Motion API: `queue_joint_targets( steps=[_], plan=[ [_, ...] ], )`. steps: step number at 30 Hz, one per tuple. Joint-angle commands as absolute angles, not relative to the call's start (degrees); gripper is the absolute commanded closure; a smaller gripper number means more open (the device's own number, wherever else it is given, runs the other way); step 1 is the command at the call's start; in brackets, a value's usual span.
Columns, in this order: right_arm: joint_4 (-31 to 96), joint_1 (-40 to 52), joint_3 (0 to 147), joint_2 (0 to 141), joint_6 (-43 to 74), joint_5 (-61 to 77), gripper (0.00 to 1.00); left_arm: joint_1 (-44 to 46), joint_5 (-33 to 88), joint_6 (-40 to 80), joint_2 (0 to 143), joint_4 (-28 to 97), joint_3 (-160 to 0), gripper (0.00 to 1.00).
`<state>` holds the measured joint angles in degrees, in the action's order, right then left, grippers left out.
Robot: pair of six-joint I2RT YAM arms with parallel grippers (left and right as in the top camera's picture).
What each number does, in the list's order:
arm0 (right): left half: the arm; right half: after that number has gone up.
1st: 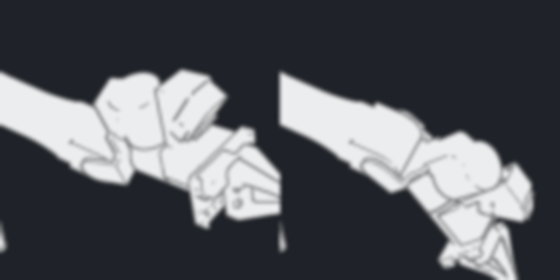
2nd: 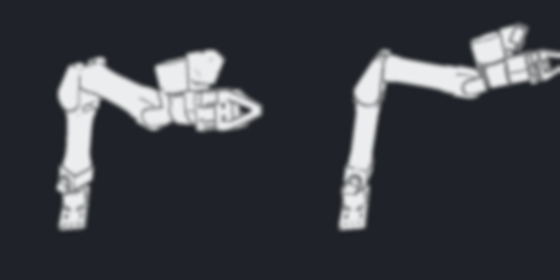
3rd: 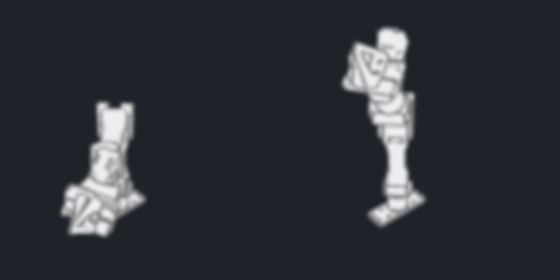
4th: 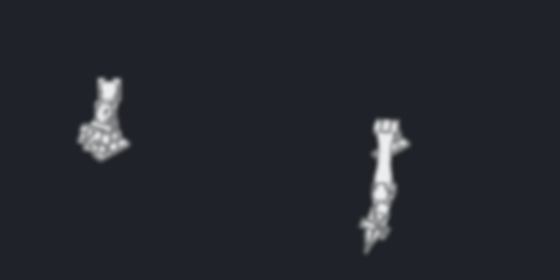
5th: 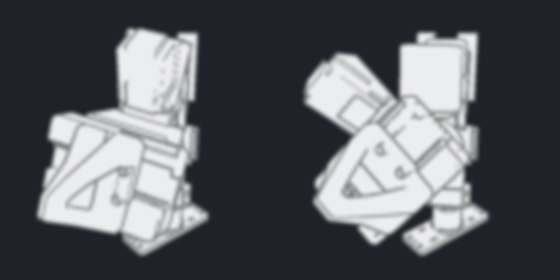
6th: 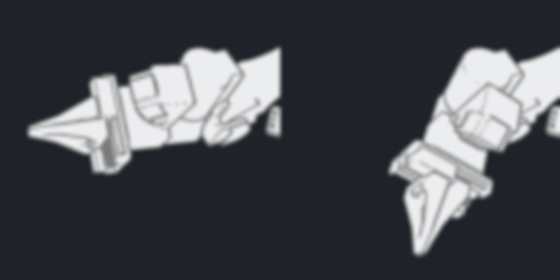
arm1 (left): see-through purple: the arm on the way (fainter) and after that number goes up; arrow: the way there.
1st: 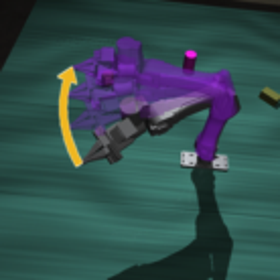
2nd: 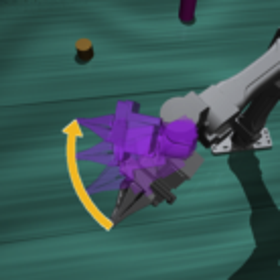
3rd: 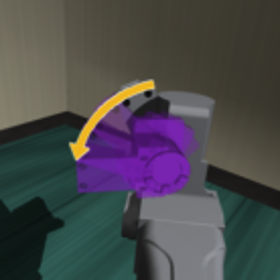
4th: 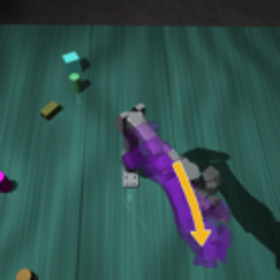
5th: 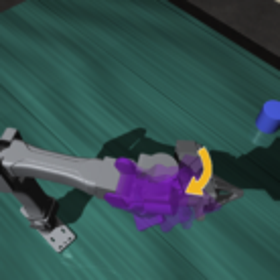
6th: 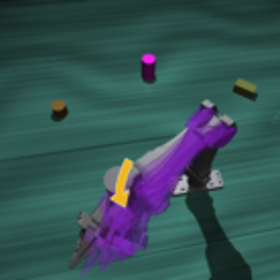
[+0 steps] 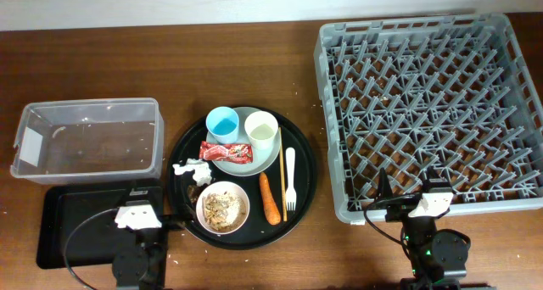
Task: Sort waste into correct bins and load items into the dishwasher rack
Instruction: 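Move the left gripper over the white tissue on the round tray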
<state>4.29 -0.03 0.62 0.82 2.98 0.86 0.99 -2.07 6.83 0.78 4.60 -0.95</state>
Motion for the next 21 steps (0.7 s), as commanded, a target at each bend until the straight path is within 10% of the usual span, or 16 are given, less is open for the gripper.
queue_joint_targets(
  steps=[1,7,13,17,18,21],
  plan=[
    [4.56,-0.38,0.32,0.47,3.09,0.34,0.01,1.32,12.01,6.33,0.36,1.17,-2.0,0.01],
    [4.56,-0.4,0.32,0.47,3.09,0.34,0.01,1.32,12.23,6.24,10.96,25.89,-35.53,0.01],
    [4.56,-0.4,0.32,0.47,3.09,0.34,0.01,1.32,11.2,-0.91,61.6,78.59,-87.42,0.01],
    [4.56,-0.4,0.32,0.47,3.09,0.34,0.01,1.32,18.94,-0.93,83.92,84.68,-89.67,0.01],
    [4.54,-0.38,0.32,0.47,3.09,0.34,0.01,1.32,18.22,-0.84,86.91,84.47,-89.67,0.11],
    [4.56,-0.4,0.32,0.47,3.09,0.34,0.01,1.32,13.61,4.08,94.96,84.49,-89.01,0.84]
  ],
)
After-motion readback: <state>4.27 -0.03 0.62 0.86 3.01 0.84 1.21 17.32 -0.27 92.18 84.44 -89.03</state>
